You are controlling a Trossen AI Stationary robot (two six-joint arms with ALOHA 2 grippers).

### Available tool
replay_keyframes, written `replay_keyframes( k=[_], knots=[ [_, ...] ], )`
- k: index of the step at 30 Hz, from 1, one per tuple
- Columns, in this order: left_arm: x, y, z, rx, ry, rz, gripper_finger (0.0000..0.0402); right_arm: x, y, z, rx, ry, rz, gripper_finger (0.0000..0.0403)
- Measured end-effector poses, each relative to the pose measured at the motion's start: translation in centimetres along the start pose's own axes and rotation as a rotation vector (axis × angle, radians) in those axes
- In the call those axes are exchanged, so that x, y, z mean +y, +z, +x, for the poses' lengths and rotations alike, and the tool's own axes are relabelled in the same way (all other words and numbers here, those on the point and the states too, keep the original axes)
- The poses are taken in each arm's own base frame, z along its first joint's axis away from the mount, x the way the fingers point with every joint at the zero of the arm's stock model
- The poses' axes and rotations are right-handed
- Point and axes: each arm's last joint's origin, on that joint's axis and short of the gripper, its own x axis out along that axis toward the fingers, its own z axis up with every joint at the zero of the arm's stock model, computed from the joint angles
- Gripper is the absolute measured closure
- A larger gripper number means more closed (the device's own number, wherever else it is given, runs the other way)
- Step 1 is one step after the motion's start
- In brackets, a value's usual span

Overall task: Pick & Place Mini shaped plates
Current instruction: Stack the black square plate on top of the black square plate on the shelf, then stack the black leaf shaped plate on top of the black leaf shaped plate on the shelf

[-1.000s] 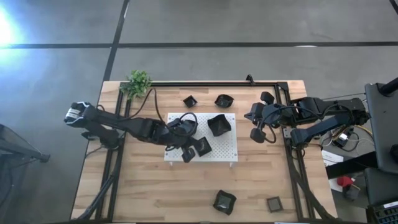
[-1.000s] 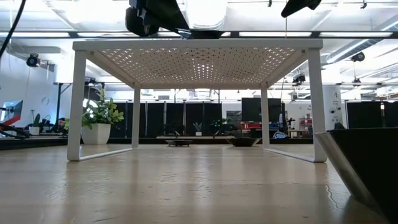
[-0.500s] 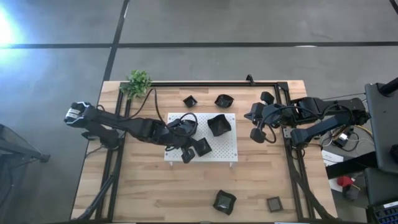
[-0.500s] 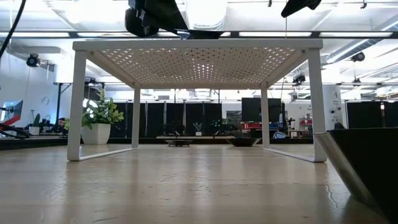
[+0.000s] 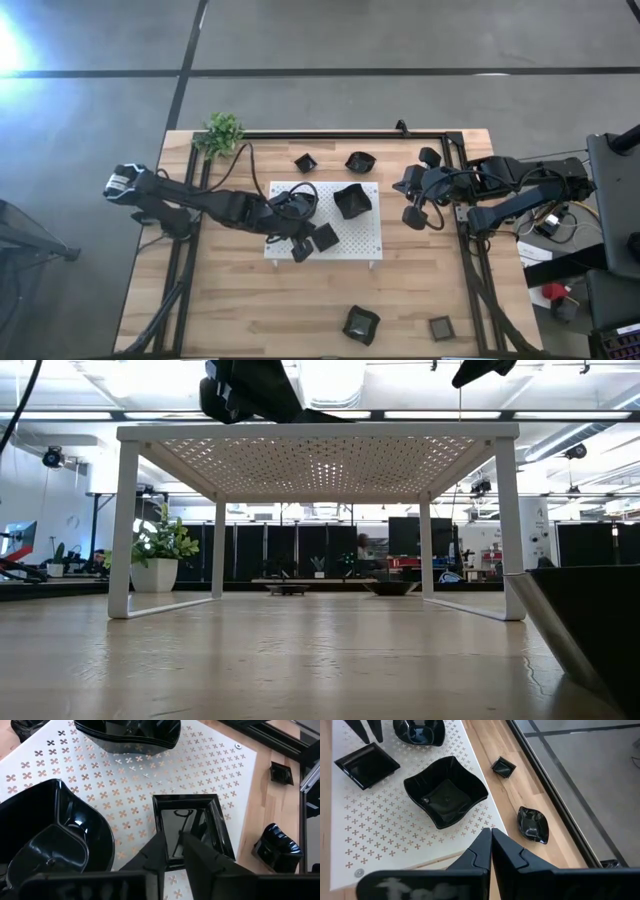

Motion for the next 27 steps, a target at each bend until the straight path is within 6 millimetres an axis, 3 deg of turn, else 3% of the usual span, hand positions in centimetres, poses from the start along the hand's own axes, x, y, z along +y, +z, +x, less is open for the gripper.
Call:
replay_keyframes(
  k=[11, 19, 27],
  knots=[
    [-0.5, 1.1, -1.0, -0.041, -0.024, 0.135, 0.0329, -0.4, -0.1, -0.9, -0.023, 0.014, 0.015, 0.0394],
    [-2.6, 2.5, -3.1, -0.118, -0.089, 0.374, 0.0329, -1.4, -0.8, -2.9, -0.048, 0.086, 0.064, 0.0394],
    [-4.5, 2.2, -4.6, -0.184, -0.059, 0.491, 0.0329, -1.0, -1.2, -3.7, -0.04, 0.179, 0.055, 0.0394]
  ],
)
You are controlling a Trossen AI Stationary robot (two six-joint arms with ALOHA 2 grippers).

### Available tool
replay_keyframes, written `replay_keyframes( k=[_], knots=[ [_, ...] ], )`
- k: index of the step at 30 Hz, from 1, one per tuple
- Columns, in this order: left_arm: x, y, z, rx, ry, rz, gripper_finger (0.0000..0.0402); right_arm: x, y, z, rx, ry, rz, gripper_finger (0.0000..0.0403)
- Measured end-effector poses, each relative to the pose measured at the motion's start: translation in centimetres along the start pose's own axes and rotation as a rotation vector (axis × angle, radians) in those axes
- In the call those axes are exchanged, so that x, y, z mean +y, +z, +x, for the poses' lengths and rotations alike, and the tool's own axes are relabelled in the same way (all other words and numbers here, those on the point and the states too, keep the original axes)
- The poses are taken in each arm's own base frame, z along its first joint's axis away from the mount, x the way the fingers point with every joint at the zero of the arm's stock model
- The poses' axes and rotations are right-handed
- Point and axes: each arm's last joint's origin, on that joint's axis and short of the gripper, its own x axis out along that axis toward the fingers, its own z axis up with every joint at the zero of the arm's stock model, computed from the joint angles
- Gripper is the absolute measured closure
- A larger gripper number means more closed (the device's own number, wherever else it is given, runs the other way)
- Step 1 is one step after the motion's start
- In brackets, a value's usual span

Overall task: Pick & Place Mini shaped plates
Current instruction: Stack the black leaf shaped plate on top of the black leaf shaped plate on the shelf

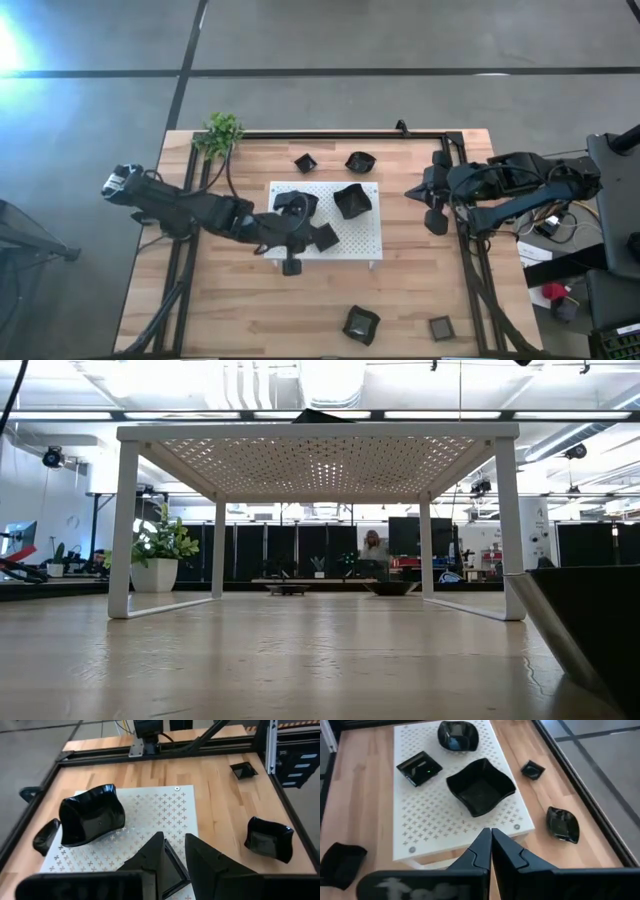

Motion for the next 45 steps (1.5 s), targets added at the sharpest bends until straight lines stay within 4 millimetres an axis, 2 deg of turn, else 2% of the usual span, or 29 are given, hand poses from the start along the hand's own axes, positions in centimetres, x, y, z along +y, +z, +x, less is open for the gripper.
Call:
replay_keyframes(
  k=[5, 10, 15, 21, 26, 32, 37, 45],
  knots=[
    [-0.7, -0.1, -0.3, -0.007, 0.022, 0.013, 0.0329, -0.3, 0.1, 0.1, -0.029, -0.101, 0.0, 0.0394],
    [-0.8, -0.1, -0.3, -0.009, 0.025, 0.015, 0.0329, -1.6, 0.5, 0.4, -0.052, -0.243, 0.043, 0.0394],
    [-0.8, 0.1, -0.3, -0.027, 0.023, 0.007, 0.0329, -3.6, 0.7, 1.3, 0.0, -0.257, 0.082, 0.0394],
    [-0.8, 0.3, -0.3, -0.046, 0.02, -0.003, 0.0329, -7.2, 0.5, 2.5, 0.053, -0.247, 0.17, 0.0394],
    [-0.9, 0.3, -0.3, -0.046, 0.019, -0.005, 0.0329, -10.2, 0.0, 4.2, 0.065, -0.191, 0.271, 0.0394],
    [-0.9, 0.3, -0.3, -0.046, 0.019, -0.005, 0.0329, -13.9, -0.9, 7.4, 0.12, -0.215, 0.356, 0.0394],
    [-0.9, 0.2, -0.3, -0.046, 0.017, -0.001, 0.0329, -17.3, -1.7, 9.2, 0.15, -0.224, 0.435, 0.0394],
    [-0.9, 0.2, -0.3, -0.046, 0.018, 0.03, 0.0329, -21.1, -3.9, 12.7, 0.253, -0.252, 0.514, 0.0394]
  ],
)
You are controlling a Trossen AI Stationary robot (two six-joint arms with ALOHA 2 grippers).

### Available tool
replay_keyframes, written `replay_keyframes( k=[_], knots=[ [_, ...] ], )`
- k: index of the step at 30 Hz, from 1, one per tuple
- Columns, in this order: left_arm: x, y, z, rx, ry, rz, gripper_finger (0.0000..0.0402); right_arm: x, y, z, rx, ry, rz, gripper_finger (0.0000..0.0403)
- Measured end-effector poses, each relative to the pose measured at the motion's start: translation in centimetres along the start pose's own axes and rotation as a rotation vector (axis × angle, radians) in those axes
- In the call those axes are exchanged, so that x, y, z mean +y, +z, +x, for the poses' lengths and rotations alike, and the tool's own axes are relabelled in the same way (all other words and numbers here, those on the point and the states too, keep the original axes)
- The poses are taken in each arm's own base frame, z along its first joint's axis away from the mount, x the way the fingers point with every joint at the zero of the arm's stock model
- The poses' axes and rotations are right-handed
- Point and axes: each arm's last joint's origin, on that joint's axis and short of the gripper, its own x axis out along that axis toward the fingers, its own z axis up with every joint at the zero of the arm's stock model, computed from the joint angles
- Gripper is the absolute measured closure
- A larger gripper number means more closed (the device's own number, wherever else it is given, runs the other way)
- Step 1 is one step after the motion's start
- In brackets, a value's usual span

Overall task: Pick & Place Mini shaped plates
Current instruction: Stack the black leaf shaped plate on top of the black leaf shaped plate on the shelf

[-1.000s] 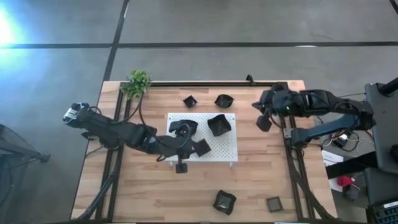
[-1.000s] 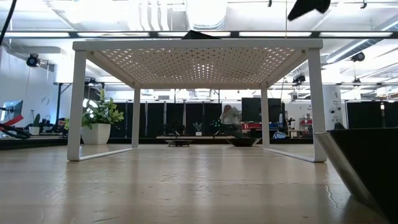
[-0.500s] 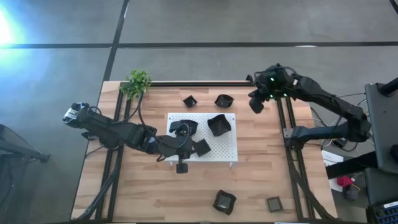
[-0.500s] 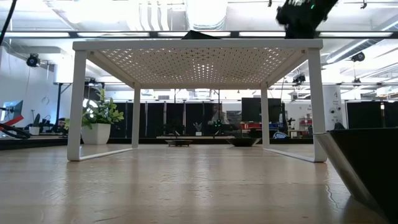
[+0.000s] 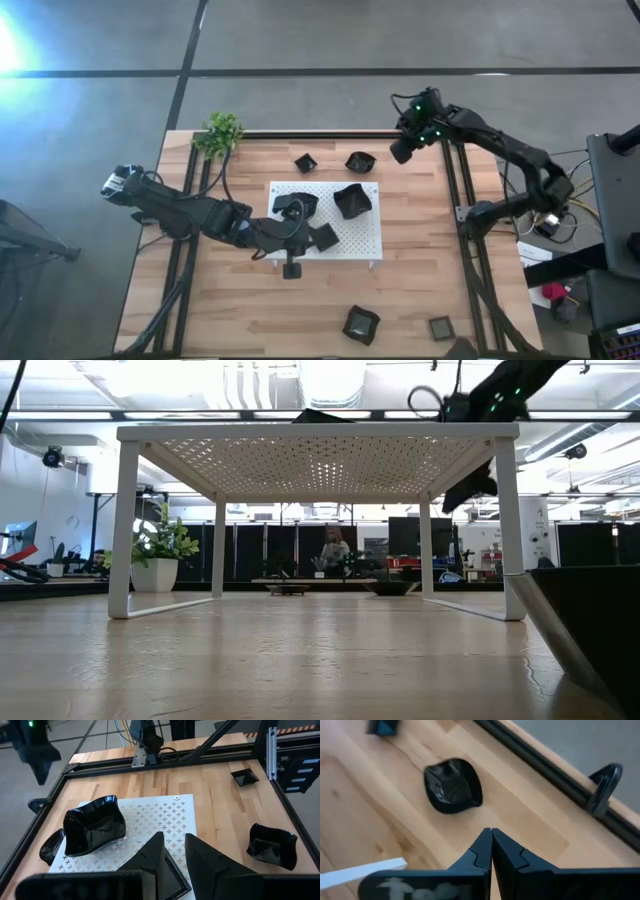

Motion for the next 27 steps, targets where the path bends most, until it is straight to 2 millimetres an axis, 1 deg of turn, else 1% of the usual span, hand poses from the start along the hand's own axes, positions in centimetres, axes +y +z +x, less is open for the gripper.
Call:
replay_keyframes(
  k=[4, 7, 11, 17, 20, 27],
  knots=[
    [0.1, 0.0, 0.0, -0.003, 0.026, 0.002, 0.0329, -0.4, 0.1, 2.2, 0.068, -0.005, 0.01, 0.0394],
    [0.3, 0.0, 0.0, -0.009, 0.104, 0.0, 0.0329, -0.6, 0.4, 3.8, 0.081, 0.0, -0.026, 0.0394],
    [0.6, 0.0, 0.0, -0.018, 0.194, -0.007, 0.0329, -1.0, 0.8, 5.7, 0.085, 0.0, -0.032, 0.0394],
    [0.6, 0.0, 0.0, -0.019, 0.199, -0.009, 0.0329, -1.3, 1.2, 7.8, 0.085, 0.027, -0.08, 0.0391],
    [0.6, 0.0, 0.0, -0.02, 0.2, -0.015, 0.0329, -1.3, 1.3, 8.7, 0.085, 0.07, -0.109, 0.0378],
    [0.7, 0.1, 0.0, -0.021, 0.205, -0.021, 0.0329, -1.4, 1.4, 10.0, 0.082, 0.099, -0.142, 0.0334]
  ],
)
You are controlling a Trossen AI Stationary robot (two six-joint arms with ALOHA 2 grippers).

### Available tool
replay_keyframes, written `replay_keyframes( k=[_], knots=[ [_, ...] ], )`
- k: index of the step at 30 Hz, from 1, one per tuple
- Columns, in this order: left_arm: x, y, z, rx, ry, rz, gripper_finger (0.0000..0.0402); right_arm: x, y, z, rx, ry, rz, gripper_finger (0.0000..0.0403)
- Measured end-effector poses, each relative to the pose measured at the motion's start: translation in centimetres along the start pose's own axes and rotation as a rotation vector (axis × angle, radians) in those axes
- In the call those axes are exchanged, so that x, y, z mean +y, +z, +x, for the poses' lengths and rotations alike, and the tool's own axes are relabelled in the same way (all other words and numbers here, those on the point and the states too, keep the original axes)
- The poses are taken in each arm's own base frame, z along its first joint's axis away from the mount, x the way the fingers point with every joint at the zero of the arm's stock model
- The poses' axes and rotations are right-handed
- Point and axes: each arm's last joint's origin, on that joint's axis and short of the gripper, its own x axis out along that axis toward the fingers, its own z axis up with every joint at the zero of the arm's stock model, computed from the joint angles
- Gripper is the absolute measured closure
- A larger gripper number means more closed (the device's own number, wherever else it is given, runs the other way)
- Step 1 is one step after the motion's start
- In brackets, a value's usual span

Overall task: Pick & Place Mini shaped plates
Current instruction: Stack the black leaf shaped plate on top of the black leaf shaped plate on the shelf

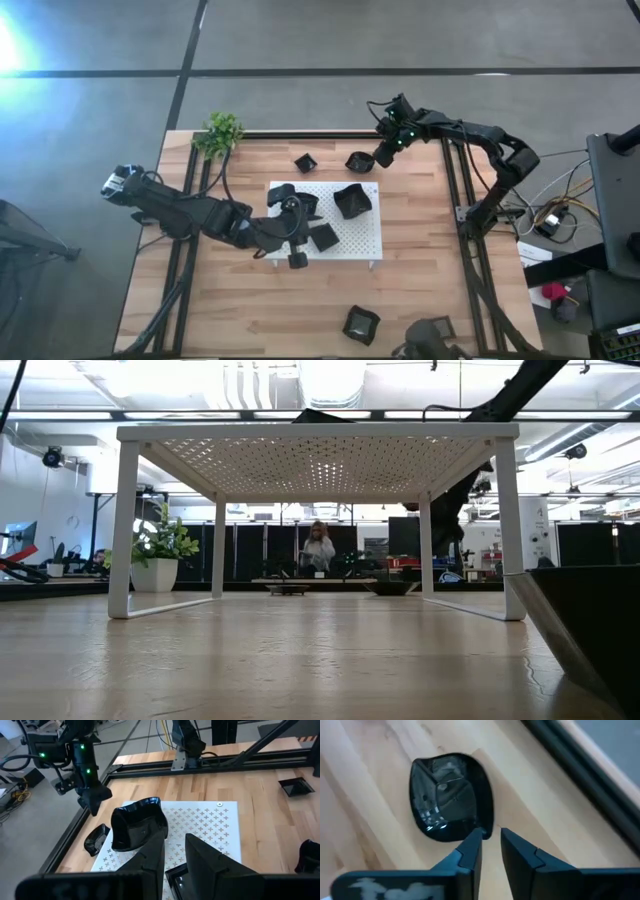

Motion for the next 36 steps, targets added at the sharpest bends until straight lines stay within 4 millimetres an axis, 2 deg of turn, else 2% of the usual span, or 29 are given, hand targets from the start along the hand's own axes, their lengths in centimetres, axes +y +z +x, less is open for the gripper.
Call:
replay_keyframes(
  k=[8, 21, 36],
  knots=[
    [0.0, 0.0, 0.0, 0.0, 0.001, -0.014, 0.0329, -0.3, -0.1, 1.9, 0.018, 0.059, -0.023, 0.0316],
    [0.0, 0.0, 0.0, 0.0, 0.002, -0.015, 0.0329, -0.7, -0.4, 3.5, 0.045, 0.059, -0.016, 0.0332],
    [0.0, 0.0, 0.0, 0.0, 0.002, -0.019, 0.0329, -1.2, -1.0, 5.5, 0.086, 0.063, 0.008, 0.0332]
  ],
)
